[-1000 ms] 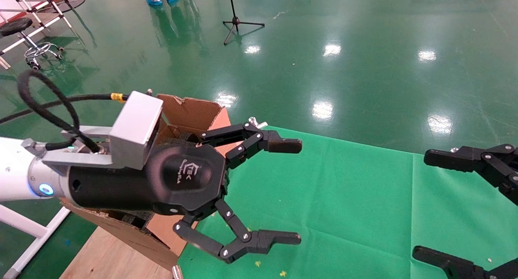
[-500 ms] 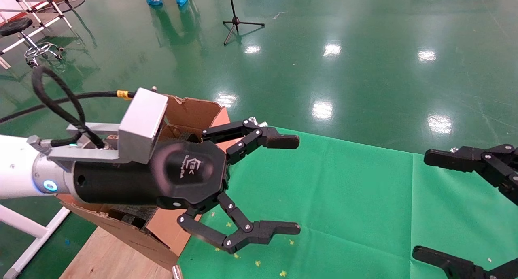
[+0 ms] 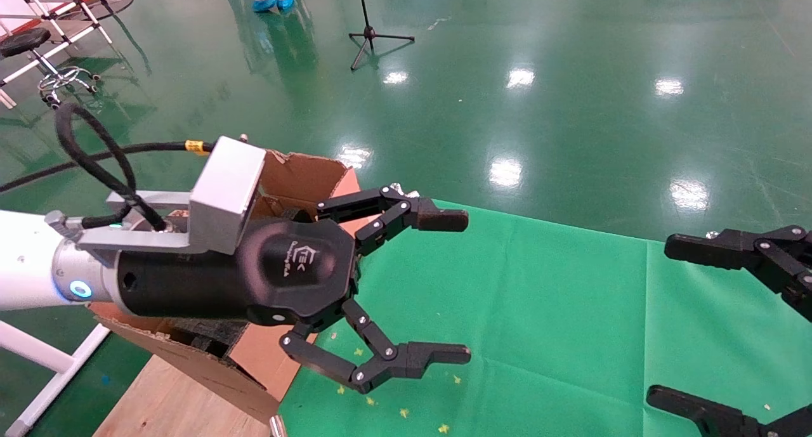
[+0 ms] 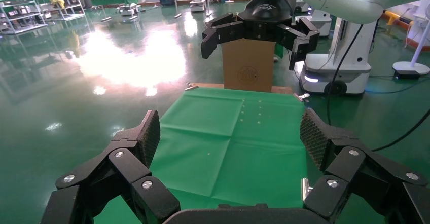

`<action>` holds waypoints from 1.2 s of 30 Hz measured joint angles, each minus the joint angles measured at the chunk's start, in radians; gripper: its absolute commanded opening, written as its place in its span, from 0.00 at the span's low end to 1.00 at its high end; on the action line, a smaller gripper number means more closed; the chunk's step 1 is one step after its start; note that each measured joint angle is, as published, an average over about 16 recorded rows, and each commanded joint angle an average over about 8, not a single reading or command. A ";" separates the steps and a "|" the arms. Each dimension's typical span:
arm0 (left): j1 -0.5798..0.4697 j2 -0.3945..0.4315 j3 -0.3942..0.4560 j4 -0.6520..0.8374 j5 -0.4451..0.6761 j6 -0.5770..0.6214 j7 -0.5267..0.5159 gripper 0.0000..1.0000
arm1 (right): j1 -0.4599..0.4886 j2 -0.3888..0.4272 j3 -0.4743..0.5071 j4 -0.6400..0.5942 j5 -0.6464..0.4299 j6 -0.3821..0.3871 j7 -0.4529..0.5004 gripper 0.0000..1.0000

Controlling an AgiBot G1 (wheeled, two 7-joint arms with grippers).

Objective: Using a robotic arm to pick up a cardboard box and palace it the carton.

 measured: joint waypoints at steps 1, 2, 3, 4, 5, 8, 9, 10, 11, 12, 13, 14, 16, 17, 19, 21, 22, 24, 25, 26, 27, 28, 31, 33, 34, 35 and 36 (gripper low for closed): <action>0.000 0.000 0.000 0.000 0.000 0.000 0.000 1.00 | 0.000 0.000 0.000 0.000 0.000 0.000 0.000 1.00; 0.000 0.000 0.000 0.000 0.000 0.000 0.000 1.00 | 0.000 0.000 0.000 0.000 0.000 0.000 0.000 1.00; 0.000 0.000 0.000 0.000 0.001 0.000 0.000 1.00 | 0.000 0.000 0.000 0.000 0.000 0.000 0.000 1.00; 0.000 0.000 0.000 0.000 0.001 0.000 0.000 1.00 | 0.000 0.000 0.000 0.000 0.000 0.000 0.000 1.00; -0.001 0.000 0.000 0.001 0.001 0.000 0.000 1.00 | 0.000 0.000 0.000 0.000 0.000 0.000 0.000 1.00; -0.001 0.000 0.001 0.001 0.001 -0.001 0.000 1.00 | 0.000 0.000 0.000 0.000 0.000 0.000 0.000 1.00; -0.001 0.000 0.001 0.001 0.001 -0.001 0.000 1.00 | 0.000 0.000 0.000 0.000 0.000 0.000 0.000 1.00; -0.001 0.000 0.001 0.001 0.001 -0.001 0.000 1.00 | 0.000 0.000 0.000 0.000 0.000 0.000 0.000 1.00; -0.001 0.000 0.001 0.001 0.001 -0.001 -0.001 1.00 | 0.000 0.000 0.000 0.000 0.000 0.000 0.000 1.00; -0.001 0.000 0.001 0.001 0.001 -0.001 -0.001 1.00 | 0.000 0.000 0.000 0.000 0.000 0.000 0.000 1.00; -0.001 0.000 0.001 0.001 0.002 -0.001 -0.001 1.00 | 0.000 0.000 0.000 0.000 0.000 0.000 0.000 1.00; -0.001 0.000 0.001 0.001 0.002 -0.001 -0.001 1.00 | 0.000 0.000 0.000 0.000 0.000 0.000 0.000 1.00; -0.001 0.000 0.001 0.001 0.002 -0.001 -0.001 1.00 | 0.000 0.000 0.000 0.000 0.000 0.000 0.000 1.00; -0.001 0.000 0.001 0.001 0.002 -0.001 -0.001 1.00 | 0.000 0.000 0.000 0.000 0.000 0.000 0.000 1.00; -0.001 0.000 0.001 0.002 0.002 -0.001 -0.001 1.00 | 0.000 0.000 0.000 0.000 0.000 0.000 0.000 1.00; -0.001 0.000 0.001 0.002 0.002 -0.001 -0.001 1.00 | 0.000 0.000 0.000 0.000 0.000 0.000 0.000 1.00; -0.001 0.000 0.001 0.002 0.002 -0.001 -0.001 1.00 | 0.000 0.000 0.000 0.000 0.000 0.000 0.000 1.00; -0.002 0.000 0.002 0.002 0.002 -0.001 -0.001 1.00 | 0.000 0.000 0.000 0.000 0.000 0.000 0.000 1.00; -0.002 0.000 0.002 0.002 0.002 -0.001 -0.001 1.00 | 0.000 0.000 0.000 0.000 0.000 0.000 0.000 1.00; -0.002 0.000 0.002 0.002 0.002 -0.001 -0.001 1.00 | 0.000 0.000 0.000 0.000 0.000 0.000 0.000 1.00; -0.002 0.000 0.002 0.002 0.002 -0.001 -0.001 1.00 | 0.000 0.000 0.000 0.000 0.000 0.000 0.000 1.00; -0.002 0.000 0.002 0.002 0.002 -0.001 -0.001 1.00 | 0.000 0.000 0.000 0.000 0.000 0.000 0.000 1.00; -0.002 0.000 0.002 0.002 0.002 -0.001 -0.001 1.00 | 0.000 0.000 0.000 0.000 0.000 0.000 0.000 1.00; -0.002 0.000 0.002 0.002 0.003 -0.001 -0.001 1.00 | 0.000 0.000 0.000 0.000 0.000 0.000 0.000 1.00; -0.002 0.000 0.002 0.002 0.003 -0.001 -0.001 1.00 | 0.000 0.000 0.000 0.000 0.000 0.000 0.000 1.00; -0.002 0.000 0.002 0.002 0.003 -0.001 -0.001 1.00 | 0.000 0.000 0.000 0.000 0.000 0.000 0.000 1.00; -0.002 0.000 0.002 0.002 0.003 -0.001 -0.001 1.00 | 0.000 0.000 0.000 0.000 0.000 0.000 0.000 1.00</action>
